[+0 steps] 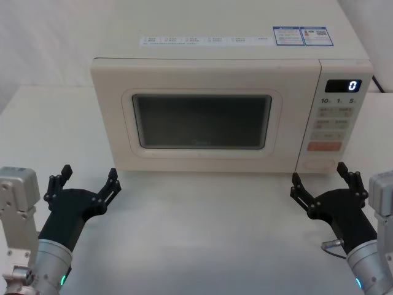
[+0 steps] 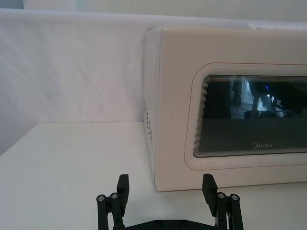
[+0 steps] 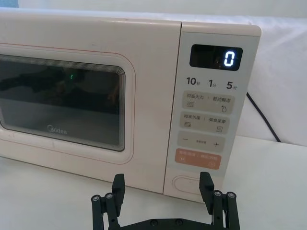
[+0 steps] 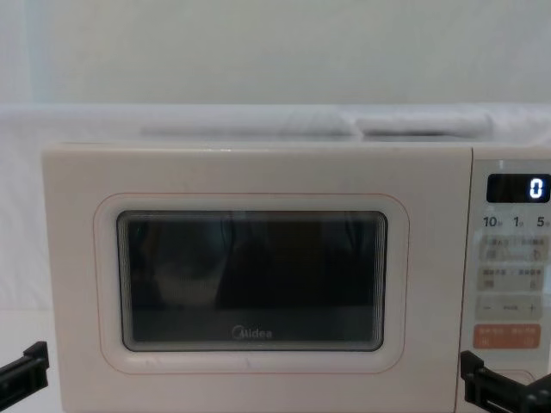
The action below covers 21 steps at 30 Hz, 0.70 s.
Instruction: Press the button to open the microwave door with one hand; close the microwave door with the other hand.
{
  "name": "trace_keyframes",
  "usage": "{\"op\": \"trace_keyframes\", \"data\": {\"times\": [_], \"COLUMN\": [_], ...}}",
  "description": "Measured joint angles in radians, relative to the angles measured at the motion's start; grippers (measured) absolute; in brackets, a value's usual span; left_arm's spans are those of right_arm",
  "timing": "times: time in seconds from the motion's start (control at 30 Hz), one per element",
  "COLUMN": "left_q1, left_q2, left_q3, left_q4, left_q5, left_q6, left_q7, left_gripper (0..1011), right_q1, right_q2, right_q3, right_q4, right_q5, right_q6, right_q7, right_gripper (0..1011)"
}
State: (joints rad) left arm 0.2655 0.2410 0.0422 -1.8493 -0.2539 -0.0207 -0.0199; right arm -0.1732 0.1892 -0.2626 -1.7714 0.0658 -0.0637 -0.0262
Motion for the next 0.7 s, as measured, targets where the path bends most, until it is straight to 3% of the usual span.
{"op": "trace_keyframes", "data": {"times": [0.7], "left_q1": [0.0], "left_q2": [0.0], "left_q3": [0.0], "left_q4": [0.0], "left_q5": [0.0], "left_q6": [0.0], "left_q7": [0.0], "left_gripper": [1001], "right_q1": [0.0], "right_q2": [0.0], "right_q3": [0.0], "right_q4": [0.0], "right_q5": [0.0], "right_q6": [0.0], "right_q7": [0.0], "right_gripper": [1002]}}
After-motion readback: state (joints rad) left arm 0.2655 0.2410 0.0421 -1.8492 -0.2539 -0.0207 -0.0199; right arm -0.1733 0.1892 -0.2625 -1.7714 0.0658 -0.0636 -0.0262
